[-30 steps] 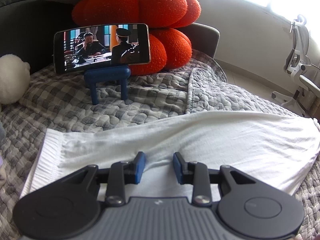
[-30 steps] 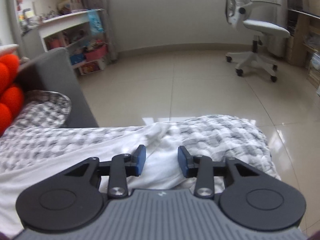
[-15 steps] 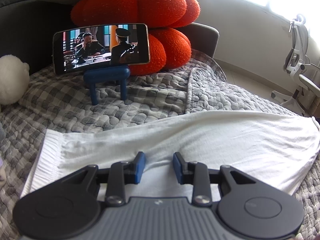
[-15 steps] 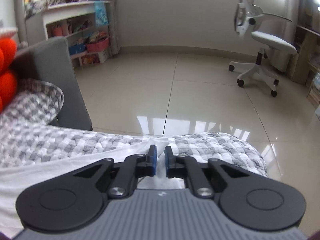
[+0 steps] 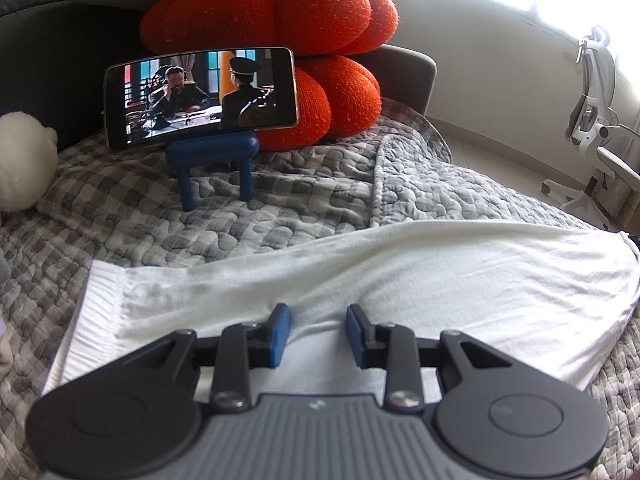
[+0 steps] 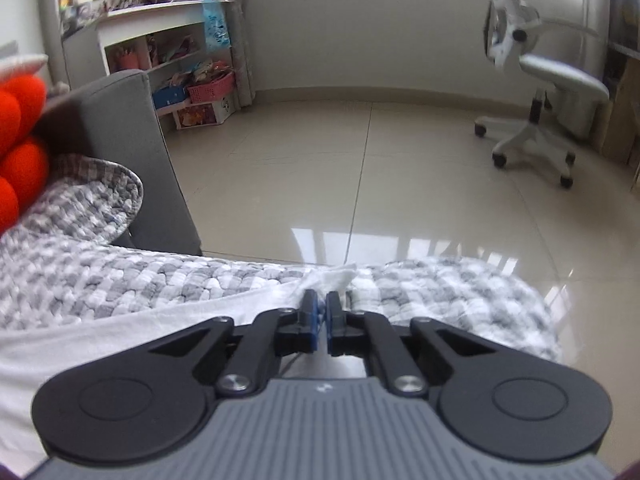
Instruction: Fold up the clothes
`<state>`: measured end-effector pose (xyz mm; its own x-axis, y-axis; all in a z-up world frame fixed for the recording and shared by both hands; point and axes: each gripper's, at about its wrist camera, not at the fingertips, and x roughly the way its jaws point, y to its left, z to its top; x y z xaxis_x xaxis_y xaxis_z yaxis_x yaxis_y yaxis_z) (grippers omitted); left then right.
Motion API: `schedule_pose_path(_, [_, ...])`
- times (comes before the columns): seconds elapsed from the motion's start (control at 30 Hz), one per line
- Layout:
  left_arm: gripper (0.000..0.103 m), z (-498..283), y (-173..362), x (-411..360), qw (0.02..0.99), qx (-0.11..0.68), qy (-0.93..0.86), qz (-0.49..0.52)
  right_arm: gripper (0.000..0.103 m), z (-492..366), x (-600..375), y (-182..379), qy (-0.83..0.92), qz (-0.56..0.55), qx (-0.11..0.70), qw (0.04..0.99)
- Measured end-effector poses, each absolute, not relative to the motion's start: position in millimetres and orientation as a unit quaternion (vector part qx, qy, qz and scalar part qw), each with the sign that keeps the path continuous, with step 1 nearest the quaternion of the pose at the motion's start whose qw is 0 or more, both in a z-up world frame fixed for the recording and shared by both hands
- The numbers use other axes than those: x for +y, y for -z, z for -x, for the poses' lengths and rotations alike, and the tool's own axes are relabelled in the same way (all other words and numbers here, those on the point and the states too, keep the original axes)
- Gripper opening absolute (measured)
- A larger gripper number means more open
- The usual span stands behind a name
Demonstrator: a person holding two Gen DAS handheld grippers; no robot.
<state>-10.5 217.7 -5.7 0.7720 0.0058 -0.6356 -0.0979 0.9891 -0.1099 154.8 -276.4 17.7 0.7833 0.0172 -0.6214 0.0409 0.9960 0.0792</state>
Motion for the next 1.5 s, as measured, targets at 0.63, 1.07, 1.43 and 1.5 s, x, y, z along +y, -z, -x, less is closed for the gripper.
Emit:
schedule_pose_path(0.63, [0.032,10,6,217,0.94,0.335,-0.028,0.067,0.016,-137,-299,-31,-0.009,-0.143,0.32,0.936])
schedule_pose_path(1.07, [0.032,10,6,217,0.94,0.335,-0.027,0.065,0.0,-144,-290,-26,0.009,-0.148,0.316,0.937])
schedule_pose_path(1.43, [0.032,10,5,217,0.939,0.336,-0.028,0.067,0.014,-124,-305,-17,0.003,-0.254,0.34,0.905])
schedule_pose_path(1.5, [0.032,10,5,217,0.939,0.337,-0.028,0.067,0.014,-124,-306,-16,0.005,-0.27,0.342,0.9])
